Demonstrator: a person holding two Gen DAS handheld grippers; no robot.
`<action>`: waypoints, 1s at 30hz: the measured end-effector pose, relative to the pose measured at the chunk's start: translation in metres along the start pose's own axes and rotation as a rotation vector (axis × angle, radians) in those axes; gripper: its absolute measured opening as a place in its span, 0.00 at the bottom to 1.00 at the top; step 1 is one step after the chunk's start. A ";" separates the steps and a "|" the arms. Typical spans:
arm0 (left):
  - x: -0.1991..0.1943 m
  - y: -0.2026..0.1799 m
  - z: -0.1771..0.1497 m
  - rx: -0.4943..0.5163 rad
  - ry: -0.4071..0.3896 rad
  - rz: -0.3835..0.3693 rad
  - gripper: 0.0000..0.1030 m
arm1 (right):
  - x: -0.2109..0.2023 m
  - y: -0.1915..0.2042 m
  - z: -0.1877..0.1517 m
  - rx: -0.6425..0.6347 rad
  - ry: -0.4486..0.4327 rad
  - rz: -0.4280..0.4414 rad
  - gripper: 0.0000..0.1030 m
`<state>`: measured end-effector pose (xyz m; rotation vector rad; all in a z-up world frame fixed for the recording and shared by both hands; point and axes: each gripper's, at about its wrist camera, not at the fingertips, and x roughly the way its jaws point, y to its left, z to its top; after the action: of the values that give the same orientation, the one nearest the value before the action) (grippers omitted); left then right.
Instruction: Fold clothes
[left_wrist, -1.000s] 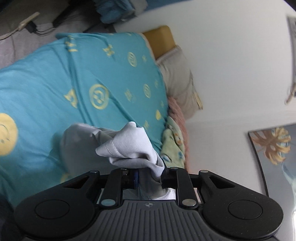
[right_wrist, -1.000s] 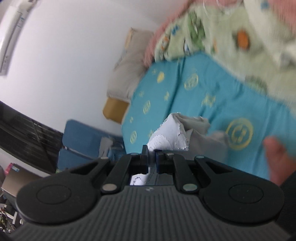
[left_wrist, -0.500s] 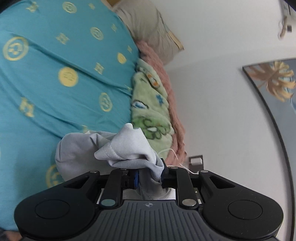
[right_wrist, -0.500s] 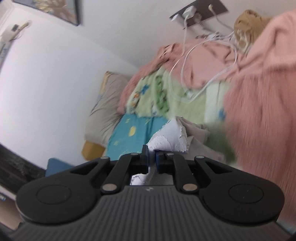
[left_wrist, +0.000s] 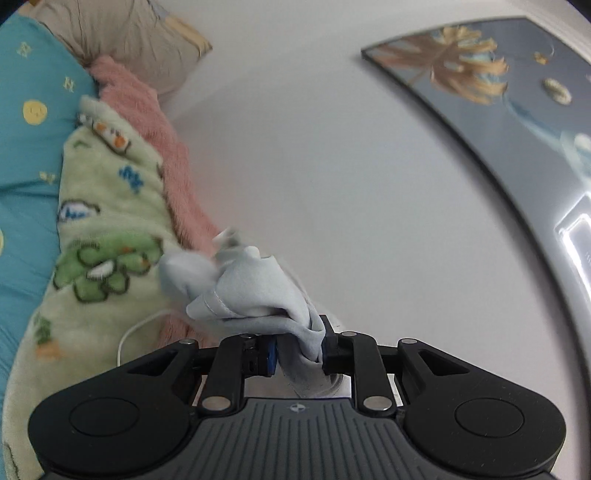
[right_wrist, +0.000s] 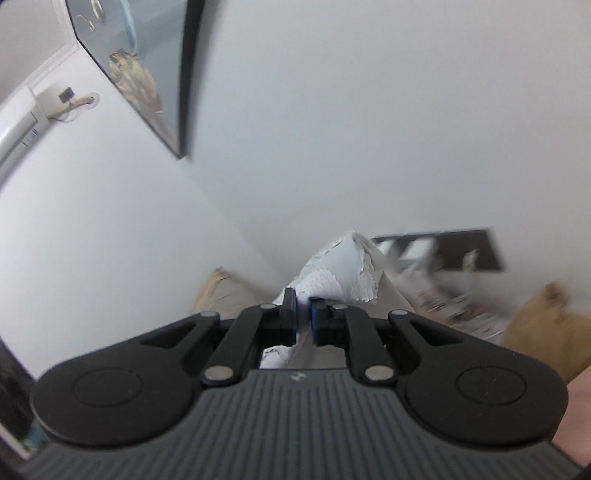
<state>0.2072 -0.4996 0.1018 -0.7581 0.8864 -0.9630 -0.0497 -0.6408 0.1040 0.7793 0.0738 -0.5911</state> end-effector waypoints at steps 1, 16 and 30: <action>0.005 0.014 -0.013 0.004 0.031 0.027 0.22 | 0.000 -0.015 -0.011 -0.015 0.025 -0.033 0.10; 0.027 0.095 -0.100 0.164 0.233 0.266 0.47 | -0.010 -0.110 -0.106 0.006 0.280 -0.235 0.12; -0.114 -0.026 -0.113 0.534 0.048 0.314 1.00 | -0.114 -0.012 -0.079 -0.258 0.170 -0.134 0.84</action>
<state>0.0646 -0.4225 0.1068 -0.1350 0.7150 -0.8819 -0.1394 -0.5395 0.0713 0.5747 0.3542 -0.6273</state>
